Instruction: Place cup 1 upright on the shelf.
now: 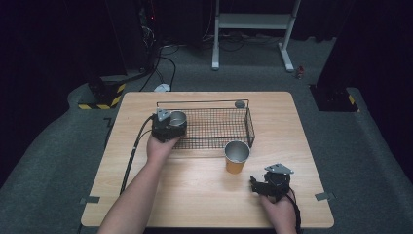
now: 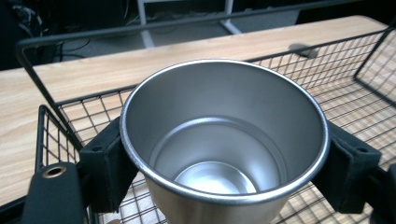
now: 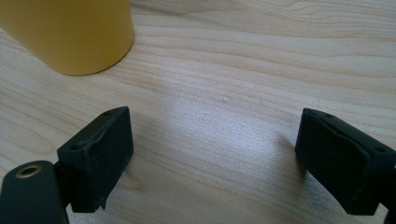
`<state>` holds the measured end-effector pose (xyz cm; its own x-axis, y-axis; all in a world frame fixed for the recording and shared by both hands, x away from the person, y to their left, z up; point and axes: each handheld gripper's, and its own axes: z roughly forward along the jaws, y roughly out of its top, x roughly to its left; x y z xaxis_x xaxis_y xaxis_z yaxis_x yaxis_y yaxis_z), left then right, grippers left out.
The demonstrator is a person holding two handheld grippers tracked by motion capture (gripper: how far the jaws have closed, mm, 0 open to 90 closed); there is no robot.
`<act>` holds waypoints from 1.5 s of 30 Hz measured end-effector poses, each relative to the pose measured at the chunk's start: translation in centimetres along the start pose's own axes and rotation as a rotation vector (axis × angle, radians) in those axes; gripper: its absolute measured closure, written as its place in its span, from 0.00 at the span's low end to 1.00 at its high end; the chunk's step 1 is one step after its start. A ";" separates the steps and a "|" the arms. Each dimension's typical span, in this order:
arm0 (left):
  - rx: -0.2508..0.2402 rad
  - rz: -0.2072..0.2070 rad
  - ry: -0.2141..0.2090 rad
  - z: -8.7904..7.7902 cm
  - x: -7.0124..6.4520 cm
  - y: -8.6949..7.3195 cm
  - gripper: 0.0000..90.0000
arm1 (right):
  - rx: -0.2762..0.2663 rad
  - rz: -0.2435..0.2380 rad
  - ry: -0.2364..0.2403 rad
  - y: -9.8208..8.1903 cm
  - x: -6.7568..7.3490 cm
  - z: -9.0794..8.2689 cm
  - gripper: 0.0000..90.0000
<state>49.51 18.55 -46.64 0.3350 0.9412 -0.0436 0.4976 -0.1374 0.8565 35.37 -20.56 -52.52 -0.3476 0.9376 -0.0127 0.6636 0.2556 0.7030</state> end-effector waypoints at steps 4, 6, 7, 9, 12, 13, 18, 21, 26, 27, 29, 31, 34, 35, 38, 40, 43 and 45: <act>0.049 -0.012 0.014 0.5 -0.1 -0.1 0.21 | 0.000 0.000 0.000 0.0 0.0 0.0 0.12; 0.065 -0.006 0.018 0.7 -0.2 -0.1 0.21 | 0.000 0.000 0.000 0.0 0.0 0.0 0.12; 0.070 -0.011 0.018 0.8 -0.2 -0.2 0.21 | 0.000 0.000 0.000 0.0 0.0 0.0 0.12; 0.079 -0.005 0.025 0.9 -0.3 -0.2 0.21 | 0.000 0.000 0.000 0.0 0.0 0.0 0.12; 0.088 0.002 0.034 1.0 -0.3 -0.2 0.21 | 0.001 0.002 0.000 0.0 0.0 0.0 0.12; 0.090 0.002 0.036 1.0 -0.3 -0.2 0.21 | 0.001 0.002 0.000 0.0 0.0 0.0 0.12; 0.103 0.014 0.031 1.2 -0.3 -0.2 0.21 | 0.000 0.000 0.000 0.0 0.0 0.0 0.12; 0.117 0.041 0.033 1.3 -0.4 -0.2 0.21 | 0.001 0.002 0.000 0.0 0.0 0.0 0.12; 0.125 0.051 0.025 1.5 -0.3 -0.1 0.21 | 0.000 0.000 0.000 0.0 0.0 0.0 0.12; 0.126 0.051 0.023 1.5 -0.3 -0.1 0.21 | 0.000 0.000 0.000 0.0 0.0 0.0 0.12; 0.130 0.053 0.019 1.6 -0.2 0.0 0.21 | 0.000 0.000 0.000 0.0 0.0 0.0 0.12; 0.136 0.059 0.016 1.6 -0.2 0.0 0.21 | 0.000 0.000 0.000 0.0 0.0 0.0 0.12; 0.137 0.058 0.013 1.6 -0.2 0.0 0.21 | 0.001 0.002 0.000 0.0 0.0 0.0 0.12; 0.136 0.059 0.015 1.6 -0.3 0.0 0.21 | 0.001 0.002 0.000 0.0 0.0 0.0 0.12; 0.144 0.057 0.014 1.6 -0.2 0.0 0.21 | 0.000 0.000 0.000 0.0 0.0 0.0 0.12; 0.150 0.058 0.017 1.6 -0.2 0.0 0.21 | 0.000 0.000 0.000 0.0 0.0 0.0 0.12; 0.157 0.062 0.019 1.6 -0.2 0.0 0.21 | 0.000 0.001 0.000 0.0 0.0 0.0 0.12; 0.160 0.063 0.020 1.5 -0.2 0.0 0.21 | 0.000 0.000 0.000 0.0 0.0 0.0 0.12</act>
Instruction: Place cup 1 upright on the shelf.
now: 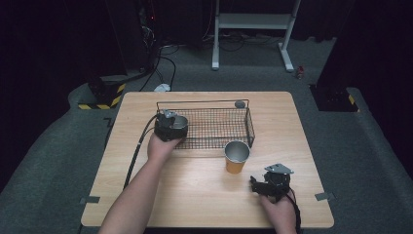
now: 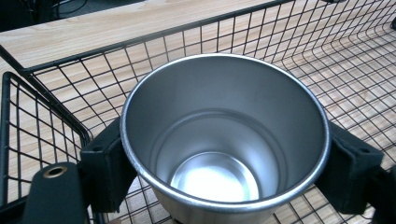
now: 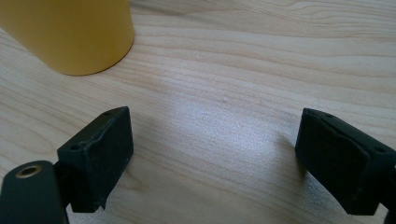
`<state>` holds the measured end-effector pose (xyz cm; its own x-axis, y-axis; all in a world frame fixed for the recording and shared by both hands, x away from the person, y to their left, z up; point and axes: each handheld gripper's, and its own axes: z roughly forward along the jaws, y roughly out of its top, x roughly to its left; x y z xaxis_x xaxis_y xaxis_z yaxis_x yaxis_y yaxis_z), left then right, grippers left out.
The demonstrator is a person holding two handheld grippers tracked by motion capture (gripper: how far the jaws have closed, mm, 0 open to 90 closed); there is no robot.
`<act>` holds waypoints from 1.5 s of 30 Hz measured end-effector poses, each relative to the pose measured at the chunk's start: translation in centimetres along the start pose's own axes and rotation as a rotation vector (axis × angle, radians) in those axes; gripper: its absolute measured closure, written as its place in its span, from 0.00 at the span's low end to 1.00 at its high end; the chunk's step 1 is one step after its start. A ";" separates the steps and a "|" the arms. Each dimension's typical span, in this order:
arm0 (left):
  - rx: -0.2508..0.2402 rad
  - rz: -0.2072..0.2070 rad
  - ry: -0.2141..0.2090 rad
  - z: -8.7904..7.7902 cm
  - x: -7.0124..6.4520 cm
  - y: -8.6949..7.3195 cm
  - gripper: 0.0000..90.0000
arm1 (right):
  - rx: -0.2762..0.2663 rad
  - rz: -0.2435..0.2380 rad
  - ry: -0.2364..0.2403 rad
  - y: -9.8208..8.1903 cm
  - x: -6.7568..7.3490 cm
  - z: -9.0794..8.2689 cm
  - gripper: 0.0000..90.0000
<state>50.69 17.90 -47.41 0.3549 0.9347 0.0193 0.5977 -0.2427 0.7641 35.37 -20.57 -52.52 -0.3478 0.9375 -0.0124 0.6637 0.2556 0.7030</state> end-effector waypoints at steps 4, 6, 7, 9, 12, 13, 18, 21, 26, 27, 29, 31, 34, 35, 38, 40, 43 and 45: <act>0.012 0.015 0.000 -0.1 -0.1 0.0 0.21 | 0.001 0.002 0.000 0.0 0.0 0.0 0.12; 0.014 0.024 0.004 -0.2 -0.2 -0.1 0.20 | 0.001 0.003 0.000 0.0 0.0 0.0 0.12; 0.015 0.026 0.003 -0.2 -0.1 -0.1 0.20 | 0.001 0.003 0.000 0.0 0.0 0.0 0.12; 0.015 0.026 0.003 -0.2 -0.1 -0.1 0.20 | 0.001 0.003 0.000 0.0 0.0 0.0 0.12; 0.013 0.035 0.006 -0.2 -0.1 -0.1 0.20 | 0.001 0.003 0.000 0.0 0.0 0.0 0.12; 0.007 0.036 0.006 -0.1 -0.2 -0.1 0.19 | 0.001 0.002 0.000 0.0 0.0 0.0 0.12; 0.009 0.056 0.010 -0.1 -0.3 -0.2 0.17 | 0.001 0.003 0.000 0.0 0.0 0.0 0.12; 0.009 0.054 0.006 -0.1 -0.3 -0.1 0.16 | 0.001 0.003 0.000 0.0 0.0 0.0 0.12; 0.014 0.053 -0.005 -0.2 -0.4 -0.2 0.16 | 0.001 0.004 0.000 0.0 0.0 0.0 0.12; 0.013 0.054 -0.005 -0.2 -0.4 -0.2 0.16 | 0.001 0.003 0.000 0.0 0.0 0.0 0.12; 0.013 0.053 -0.008 -0.2 -0.4 -0.2 0.15 | 0.001 0.003 0.000 0.0 0.0 0.0 0.12; 0.012 0.053 -0.002 -0.3 -0.4 -0.1 0.14 | 0.001 0.003 0.000 0.0 0.0 0.0 0.12; 0.005 0.048 0.008 -0.4 -0.3 -0.1 0.10 | 0.001 0.003 0.000 0.0 0.0 0.0 0.12; -0.001 0.037 0.001 -0.4 -0.3 -0.1 0.09 | 0.001 0.003 0.000 0.0 0.0 0.0 0.12; -0.018 0.041 -0.002 -0.7 -0.3 0.1 0.07 | 0.001 0.003 0.000 0.0 0.0 0.0 0.12; -0.034 0.040 -0.004 -0.8 -0.3 0.2 0.06 | 0.001 0.003 0.000 0.0 0.0 0.0 0.12; -0.046 0.038 -0.002 -1.1 -0.3 0.3 0.05 | 0.001 0.003 0.000 0.0 0.0 0.0 0.12; -0.054 0.037 0.000 -1.3 -0.2 0.4 0.05 | 0.001 0.003 0.000 0.0 0.0 0.0 0.12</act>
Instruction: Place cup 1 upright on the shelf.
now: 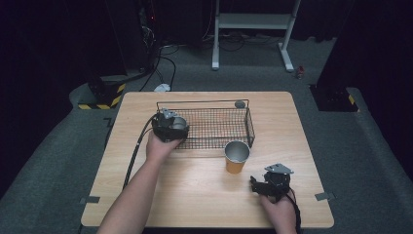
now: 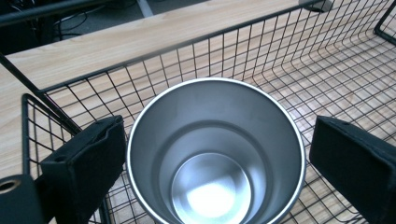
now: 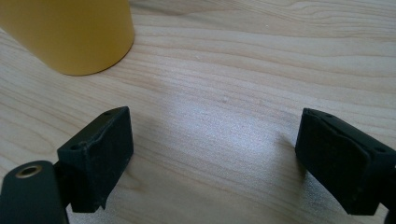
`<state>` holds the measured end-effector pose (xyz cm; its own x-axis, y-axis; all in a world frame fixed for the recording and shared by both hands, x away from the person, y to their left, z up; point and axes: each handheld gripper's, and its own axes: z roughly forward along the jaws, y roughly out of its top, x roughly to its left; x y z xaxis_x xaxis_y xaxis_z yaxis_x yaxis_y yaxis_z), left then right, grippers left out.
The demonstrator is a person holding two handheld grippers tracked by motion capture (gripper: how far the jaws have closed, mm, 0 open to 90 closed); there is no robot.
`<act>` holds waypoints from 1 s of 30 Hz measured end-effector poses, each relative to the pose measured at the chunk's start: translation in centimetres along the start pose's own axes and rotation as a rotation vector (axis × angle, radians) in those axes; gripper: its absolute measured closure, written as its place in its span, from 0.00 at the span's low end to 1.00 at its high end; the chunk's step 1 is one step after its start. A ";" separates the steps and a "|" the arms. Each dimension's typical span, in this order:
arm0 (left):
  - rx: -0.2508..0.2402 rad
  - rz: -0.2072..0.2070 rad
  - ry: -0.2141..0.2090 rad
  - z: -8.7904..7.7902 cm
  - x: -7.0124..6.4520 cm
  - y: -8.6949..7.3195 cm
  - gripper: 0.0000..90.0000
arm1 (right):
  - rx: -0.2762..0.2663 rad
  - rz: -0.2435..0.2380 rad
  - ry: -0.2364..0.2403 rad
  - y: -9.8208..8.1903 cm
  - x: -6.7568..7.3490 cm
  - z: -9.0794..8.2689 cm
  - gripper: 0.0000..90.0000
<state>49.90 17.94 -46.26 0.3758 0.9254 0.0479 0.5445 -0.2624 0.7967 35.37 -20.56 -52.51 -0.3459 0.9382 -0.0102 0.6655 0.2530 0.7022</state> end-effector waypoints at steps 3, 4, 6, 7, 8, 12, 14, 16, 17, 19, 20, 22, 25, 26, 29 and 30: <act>-0.005 0.000 -0.011 -0.3 0.1 0.1 0.04 | 0.000 -0.001 0.000 0.0 0.0 0.0 0.12; -0.007 -0.002 -0.017 -0.5 0.1 0.1 0.04 | 0.000 0.000 0.000 0.0 0.0 0.0 0.12; -0.014 -0.002 -0.022 -0.7 0.1 0.2 0.03 | 0.000 0.000 0.000 0.0 0.0 0.0 0.12; -0.020 -0.010 -0.027 -0.9 0.1 0.2 0.03 | 0.000 0.000 0.000 0.0 0.0 0.0 0.12; -0.026 -0.005 -0.028 -1.1 0.2 0.2 0.03 | 0.000 0.000 0.000 0.0 0.0 0.0 0.12; -0.030 -0.009 -0.033 -1.8 0.2 0.3 0.03 | -0.001 -0.001 0.000 0.0 0.0 0.0 0.12; -0.038 -0.020 -0.036 -2.1 0.3 0.2 0.03 | 0.000 0.000 0.000 0.0 0.0 0.0 0.12; -0.035 -0.016 -0.036 -2.5 0.4 0.1 0.03 | 0.000 0.000 -0.001 0.0 0.0 0.0 0.12; -0.036 -0.016 -0.034 -2.7 0.4 0.0 0.03 | 0.000 -0.001 0.000 0.0 0.0 0.0 0.12; -0.041 -0.022 -0.034 -3.1 0.5 -0.2 0.03 | 0.000 -0.001 -0.001 0.0 0.0 0.0 0.12; -0.043 -0.024 -0.035 -3.3 0.6 -0.3 0.03 | 0.000 0.000 0.000 0.0 0.0 0.0 0.12; -0.041 -0.028 -0.037 -3.7 0.6 -0.6 0.03 | 0.000 0.000 0.000 0.0 0.0 0.0 0.12; -0.045 -0.028 -0.033 -4.3 0.7 -1.1 0.02 | -0.001 -0.003 0.000 0.0 0.0 0.0 0.12; -0.049 -0.031 -0.034 -4.5 0.7 -1.3 0.02 | 0.000 -0.001 0.000 0.0 0.0 0.0 0.12; -0.052 -0.032 -0.043 -5.2 0.8 -1.8 0.02 | 0.000 0.000 0.000 0.0 0.0 0.0 0.12; -0.056 -0.036 -0.047 -5.4 0.8 -2.0 0.02 | 0.000 -0.001 0.000 0.0 0.0 0.0 0.12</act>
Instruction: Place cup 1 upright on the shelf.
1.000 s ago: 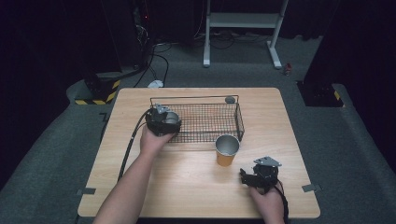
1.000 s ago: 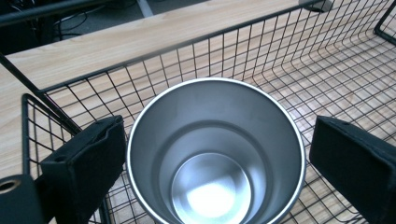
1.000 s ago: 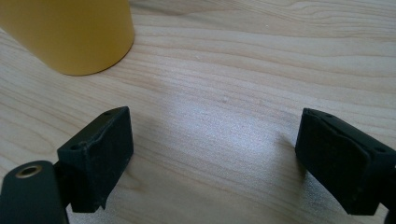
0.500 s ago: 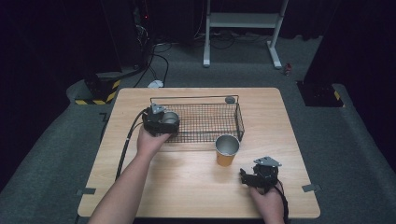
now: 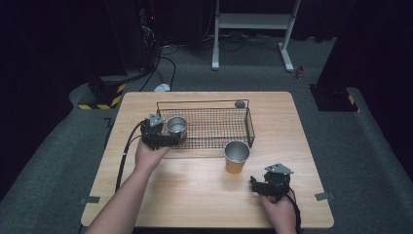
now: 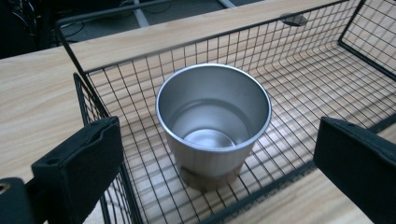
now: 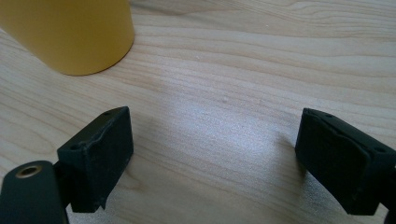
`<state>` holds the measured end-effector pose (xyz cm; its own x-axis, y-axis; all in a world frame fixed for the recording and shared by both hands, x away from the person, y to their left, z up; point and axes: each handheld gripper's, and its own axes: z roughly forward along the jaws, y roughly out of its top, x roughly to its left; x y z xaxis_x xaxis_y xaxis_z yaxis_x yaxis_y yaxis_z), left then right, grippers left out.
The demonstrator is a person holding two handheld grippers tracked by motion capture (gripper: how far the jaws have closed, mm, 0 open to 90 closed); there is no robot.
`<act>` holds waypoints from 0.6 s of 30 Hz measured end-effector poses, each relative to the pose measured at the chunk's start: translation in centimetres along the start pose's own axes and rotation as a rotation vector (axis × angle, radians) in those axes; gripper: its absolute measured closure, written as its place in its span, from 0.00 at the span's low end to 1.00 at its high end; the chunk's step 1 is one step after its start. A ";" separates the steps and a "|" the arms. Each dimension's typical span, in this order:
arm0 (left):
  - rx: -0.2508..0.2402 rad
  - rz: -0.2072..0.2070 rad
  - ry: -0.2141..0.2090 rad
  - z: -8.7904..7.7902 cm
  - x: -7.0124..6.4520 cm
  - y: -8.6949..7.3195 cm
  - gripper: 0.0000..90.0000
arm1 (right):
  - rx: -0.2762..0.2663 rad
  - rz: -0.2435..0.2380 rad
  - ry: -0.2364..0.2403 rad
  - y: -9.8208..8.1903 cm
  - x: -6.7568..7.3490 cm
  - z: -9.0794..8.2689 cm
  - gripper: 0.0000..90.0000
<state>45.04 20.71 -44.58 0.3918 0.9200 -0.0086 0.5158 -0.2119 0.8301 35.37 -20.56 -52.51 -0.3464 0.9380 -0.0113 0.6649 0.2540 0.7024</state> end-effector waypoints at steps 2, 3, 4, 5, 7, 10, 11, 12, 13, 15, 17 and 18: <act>-0.004 0.001 -0.005 -0.5 0.0 -0.3 0.02 | 0.000 0.000 0.000 0.0 0.0 0.0 0.12; -0.004 0.001 -0.005 -0.7 0.0 -0.5 0.02 | 0.000 0.000 0.000 0.0 0.0 0.0 0.12; -0.002 -0.001 -0.008 -0.8 0.0 -0.7 0.02 | 0.000 0.000 0.000 0.0 0.0 0.0 0.12; 0.001 -0.004 -0.012 -1.1 0.0 -1.0 0.02 | 0.000 0.000 0.000 0.0 0.0 0.0 0.12; 0.000 -0.005 -0.015 -1.4 0.0 -1.4 0.02 | -0.001 -0.001 0.000 0.0 0.0 0.0 0.12; -0.005 -0.013 -0.022 -1.9 0.0 -2.1 0.02 | 0.000 0.000 0.000 0.0 0.0 0.0 0.12; -0.007 -0.009 -0.023 -2.0 0.0 -2.3 0.02 | 0.000 0.000 0.000 0.0 0.0 0.0 0.12; -0.007 -0.013 -0.027 -2.2 -0.1 -2.5 0.02 | -0.001 -0.002 0.000 0.0 0.0 0.0 0.12; -0.006 -0.010 -0.029 -2.3 0.0 -2.7 0.02 | 0.000 0.000 0.000 0.0 0.0 0.0 0.12; -0.013 -0.008 -0.028 -2.8 -0.1 -3.1 0.02 | -0.001 -0.001 0.000 0.0 0.0 0.0 0.12; -0.014 -0.010 -0.035 -3.1 -0.1 -3.6 0.02 | -0.001 -0.002 0.000 0.0 0.0 0.0 0.12; -0.012 -0.009 -0.041 -3.2 0.0 -3.7 0.02 | -0.001 -0.002 0.000 0.0 0.0 0.0 0.12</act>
<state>40.63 22.52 -45.89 0.4180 0.9076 -0.0388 0.5104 -0.1993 0.8365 35.38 -20.56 -52.52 -0.3476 0.9376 -0.0123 0.6638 0.2553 0.7030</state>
